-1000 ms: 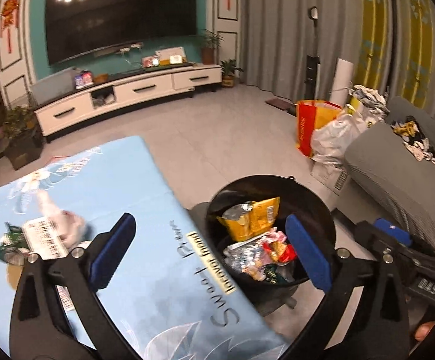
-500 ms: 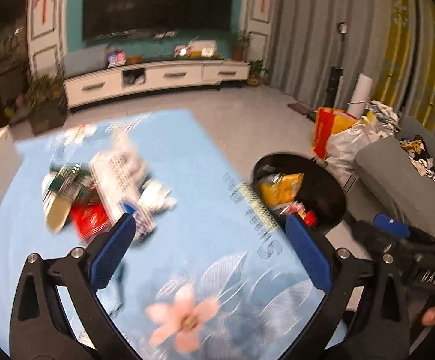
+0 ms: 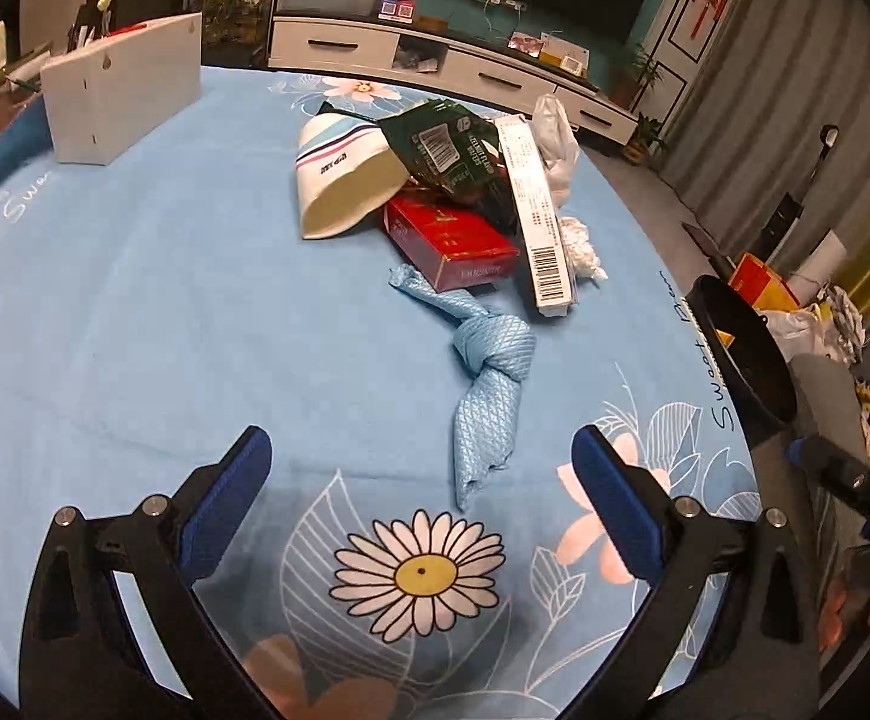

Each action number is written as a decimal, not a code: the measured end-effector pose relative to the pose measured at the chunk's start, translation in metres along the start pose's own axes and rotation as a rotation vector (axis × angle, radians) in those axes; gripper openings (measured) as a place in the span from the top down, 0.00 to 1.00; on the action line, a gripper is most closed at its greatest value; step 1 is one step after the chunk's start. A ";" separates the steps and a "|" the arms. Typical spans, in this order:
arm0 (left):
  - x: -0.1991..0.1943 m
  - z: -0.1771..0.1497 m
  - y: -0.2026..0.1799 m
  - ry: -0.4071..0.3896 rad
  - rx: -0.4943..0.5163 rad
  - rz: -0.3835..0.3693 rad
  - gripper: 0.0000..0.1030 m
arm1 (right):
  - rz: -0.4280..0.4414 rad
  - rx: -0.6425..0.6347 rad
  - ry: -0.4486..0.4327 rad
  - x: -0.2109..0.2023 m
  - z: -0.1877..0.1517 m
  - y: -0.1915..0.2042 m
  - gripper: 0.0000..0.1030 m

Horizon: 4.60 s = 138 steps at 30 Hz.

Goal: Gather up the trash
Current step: 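Move both tools back over the table toward the remaining trash, then grasp the light blue knotted cloth with the left tool while the right tool grasps the white medicine box, then carry both items over the black bucket and open both tools to drop them, then move both tools back over the table toward the remaining trash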

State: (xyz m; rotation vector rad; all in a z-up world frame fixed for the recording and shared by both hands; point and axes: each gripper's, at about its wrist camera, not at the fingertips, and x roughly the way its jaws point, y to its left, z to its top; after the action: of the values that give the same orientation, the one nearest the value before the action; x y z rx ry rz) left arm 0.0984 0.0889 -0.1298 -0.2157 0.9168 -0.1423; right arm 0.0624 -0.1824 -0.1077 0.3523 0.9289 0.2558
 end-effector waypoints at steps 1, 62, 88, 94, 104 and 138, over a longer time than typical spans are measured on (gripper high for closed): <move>0.002 0.000 -0.002 -0.004 0.005 -0.009 0.03 | 0.002 -0.005 0.004 0.002 0.000 0.001 0.03; -0.002 0.043 0.006 -0.129 0.028 -0.144 0.66 | 0.151 -0.255 0.037 0.130 0.067 0.064 0.60; 0.001 0.045 -0.154 -0.117 0.360 -0.258 0.66 | -0.068 -0.003 -0.223 -0.027 0.040 -0.066 0.60; 0.022 0.051 -0.215 -0.100 0.439 -0.342 0.66 | -0.150 0.073 -0.254 -0.049 0.037 -0.115 0.60; 0.079 0.059 -0.294 -0.014 0.513 -0.476 0.65 | -0.230 0.161 -0.253 -0.040 0.049 -0.173 0.60; 0.030 0.055 -0.282 -0.167 0.527 -0.186 0.03 | -0.376 0.153 -0.264 -0.077 0.037 -0.146 0.10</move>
State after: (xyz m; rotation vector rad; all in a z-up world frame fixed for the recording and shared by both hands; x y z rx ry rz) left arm 0.1517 -0.1835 -0.0514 0.1759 0.6645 -0.5224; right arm 0.0576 -0.3503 -0.0902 0.3350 0.7371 -0.2042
